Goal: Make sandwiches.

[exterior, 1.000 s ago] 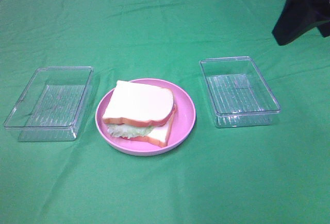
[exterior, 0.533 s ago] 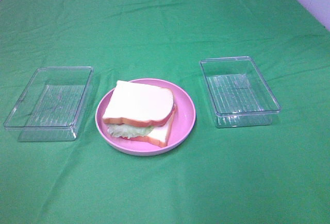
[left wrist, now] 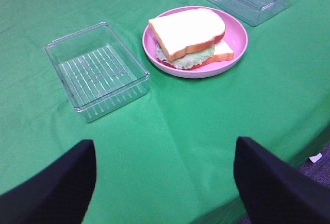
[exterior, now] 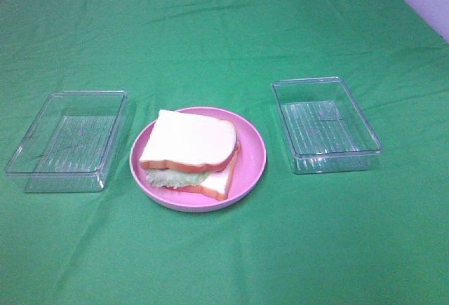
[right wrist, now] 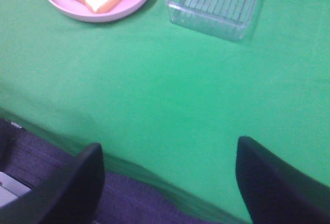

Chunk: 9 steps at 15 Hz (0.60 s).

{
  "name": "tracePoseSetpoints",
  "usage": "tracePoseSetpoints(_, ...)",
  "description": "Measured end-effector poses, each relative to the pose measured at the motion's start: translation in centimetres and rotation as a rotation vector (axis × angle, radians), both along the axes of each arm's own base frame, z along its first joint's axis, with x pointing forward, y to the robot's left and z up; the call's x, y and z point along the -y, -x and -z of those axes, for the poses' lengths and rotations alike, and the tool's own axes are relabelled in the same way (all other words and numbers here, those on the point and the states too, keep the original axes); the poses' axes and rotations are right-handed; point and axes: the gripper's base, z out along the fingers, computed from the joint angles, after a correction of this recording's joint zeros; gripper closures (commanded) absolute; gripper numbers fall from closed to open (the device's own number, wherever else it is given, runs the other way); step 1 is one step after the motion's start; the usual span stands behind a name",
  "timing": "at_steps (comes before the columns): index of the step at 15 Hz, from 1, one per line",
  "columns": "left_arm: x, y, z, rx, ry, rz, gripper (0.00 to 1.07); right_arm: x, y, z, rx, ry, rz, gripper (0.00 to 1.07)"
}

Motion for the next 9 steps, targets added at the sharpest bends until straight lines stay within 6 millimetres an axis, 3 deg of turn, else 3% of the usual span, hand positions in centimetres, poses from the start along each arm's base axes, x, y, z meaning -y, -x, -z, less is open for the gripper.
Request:
tracePoseSetpoints(1, 0.0, 0.0, 0.0, 0.0, 0.0, 0.0, 0.35, 0.06, 0.69, 0.1, 0.055, -0.025, -0.034, 0.39)
tracePoseSetpoints(9, 0.0, 0.0, 0.0, 0.0, 0.0, 0.0, 0.35, -0.2, 0.29, 0.43, 0.095, -0.036, -0.051, 0.39)
